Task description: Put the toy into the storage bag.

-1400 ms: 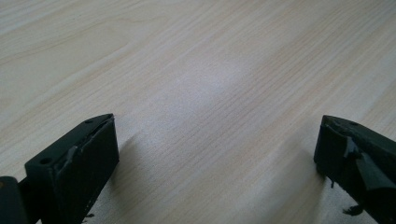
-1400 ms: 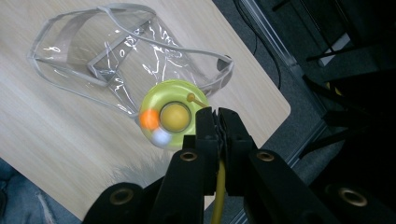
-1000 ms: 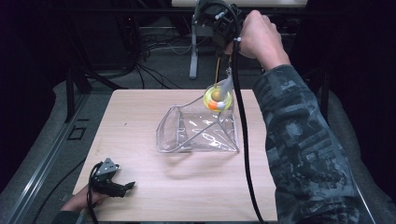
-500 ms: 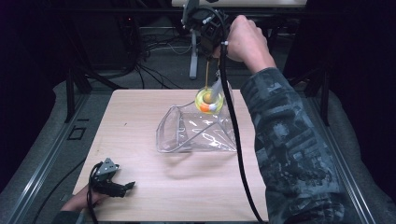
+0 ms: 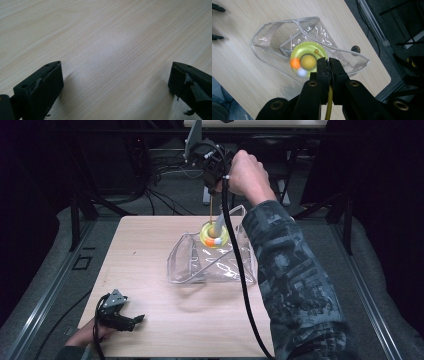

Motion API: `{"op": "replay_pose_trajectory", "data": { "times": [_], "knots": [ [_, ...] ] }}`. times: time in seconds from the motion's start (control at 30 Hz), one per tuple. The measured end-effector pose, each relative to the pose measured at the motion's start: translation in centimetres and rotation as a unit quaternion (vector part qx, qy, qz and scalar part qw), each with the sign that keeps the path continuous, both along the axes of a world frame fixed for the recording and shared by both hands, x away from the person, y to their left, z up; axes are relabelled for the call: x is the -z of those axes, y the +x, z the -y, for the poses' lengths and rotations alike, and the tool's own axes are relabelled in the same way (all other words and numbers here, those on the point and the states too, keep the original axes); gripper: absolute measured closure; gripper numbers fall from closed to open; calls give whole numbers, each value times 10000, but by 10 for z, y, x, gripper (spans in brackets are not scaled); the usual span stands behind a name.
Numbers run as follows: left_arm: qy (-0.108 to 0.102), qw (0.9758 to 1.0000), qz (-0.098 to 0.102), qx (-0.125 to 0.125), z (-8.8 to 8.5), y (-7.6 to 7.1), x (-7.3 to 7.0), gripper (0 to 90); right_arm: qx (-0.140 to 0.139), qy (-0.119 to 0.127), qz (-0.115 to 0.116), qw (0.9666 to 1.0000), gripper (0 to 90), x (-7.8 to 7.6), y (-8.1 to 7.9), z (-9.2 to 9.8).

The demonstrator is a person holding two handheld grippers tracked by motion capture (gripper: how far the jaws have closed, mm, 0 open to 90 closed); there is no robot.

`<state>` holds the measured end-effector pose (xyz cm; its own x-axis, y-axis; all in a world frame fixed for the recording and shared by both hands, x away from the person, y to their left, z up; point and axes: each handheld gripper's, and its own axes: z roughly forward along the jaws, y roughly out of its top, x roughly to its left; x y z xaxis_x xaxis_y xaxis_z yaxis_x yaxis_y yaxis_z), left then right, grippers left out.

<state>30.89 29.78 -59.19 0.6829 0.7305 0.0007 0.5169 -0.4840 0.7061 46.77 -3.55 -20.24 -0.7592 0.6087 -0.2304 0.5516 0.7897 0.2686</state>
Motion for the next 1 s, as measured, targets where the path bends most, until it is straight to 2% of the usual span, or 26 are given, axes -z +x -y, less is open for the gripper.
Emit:
{"op": "replay_pose_trajectory", "data": {
  "times": [0.37, 0.5, 1.0],
  "knots": [
    [-14, 10000, 2, -12, 0, 0, 0, 1, 32, -15, -180, 9998, 872, 26, 5, -1],
    [-13, 10000, 1, -10, 0, 0, 0, 1, 102, 8, -289, 9995, 872, 42, 8, 3],
    [-11, 10000, -2, -2, 0, 0, 0, 0, 292, 93, -571, 9979, 872, 81, 10, 23]
  ]
}}
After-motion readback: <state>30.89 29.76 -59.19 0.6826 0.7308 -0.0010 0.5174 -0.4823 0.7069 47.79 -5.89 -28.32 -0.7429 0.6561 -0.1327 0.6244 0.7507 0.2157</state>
